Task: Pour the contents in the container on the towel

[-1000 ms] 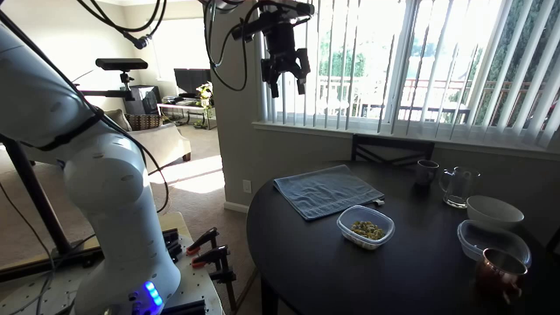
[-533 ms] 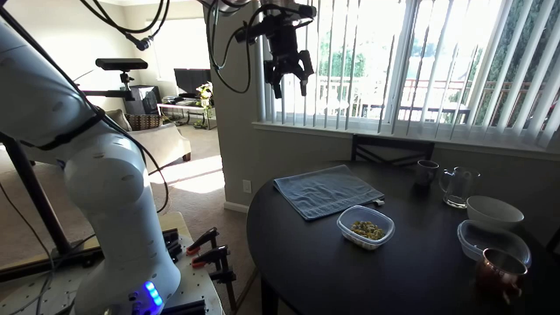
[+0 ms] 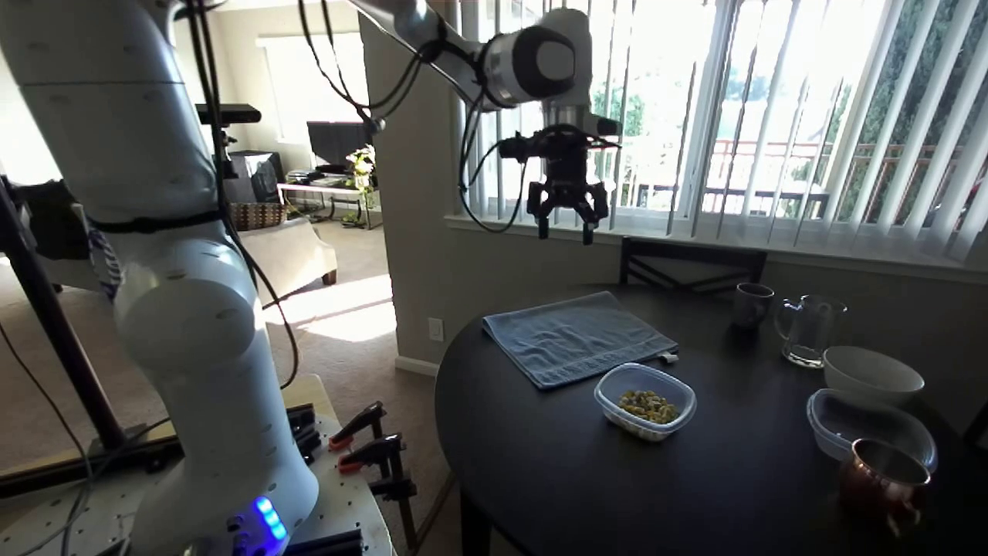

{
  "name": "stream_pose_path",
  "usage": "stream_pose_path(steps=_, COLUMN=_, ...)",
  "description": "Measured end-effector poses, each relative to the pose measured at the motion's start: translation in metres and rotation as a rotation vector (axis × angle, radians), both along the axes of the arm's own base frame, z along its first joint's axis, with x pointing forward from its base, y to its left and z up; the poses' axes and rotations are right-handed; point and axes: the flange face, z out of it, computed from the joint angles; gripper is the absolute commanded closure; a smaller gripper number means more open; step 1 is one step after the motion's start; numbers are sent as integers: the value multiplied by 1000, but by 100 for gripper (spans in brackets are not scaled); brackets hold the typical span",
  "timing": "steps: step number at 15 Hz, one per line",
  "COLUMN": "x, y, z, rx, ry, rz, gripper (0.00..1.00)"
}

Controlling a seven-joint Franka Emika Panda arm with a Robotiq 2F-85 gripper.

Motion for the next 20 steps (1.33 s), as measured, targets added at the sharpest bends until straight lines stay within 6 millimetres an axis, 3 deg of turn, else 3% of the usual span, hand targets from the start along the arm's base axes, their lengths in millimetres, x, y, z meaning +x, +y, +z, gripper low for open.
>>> stream_pose_path(steps=7, x=109, y=-51, z=-125, rx=-41, ry=132, rz=-129, gripper=0)
stream_pose_path(steps=11, x=151, y=-81, z=-179, rx=-89, ry=196, rz=-167, gripper=0)
stream_pose_path(steps=14, x=168, y=-104, z=-200, rx=-116, ry=231, rz=-197, gripper=0)
stream_pose_path(steps=20, x=175, y=-105, z=-198, rx=-119, ry=227, rz=-200, gripper=0)
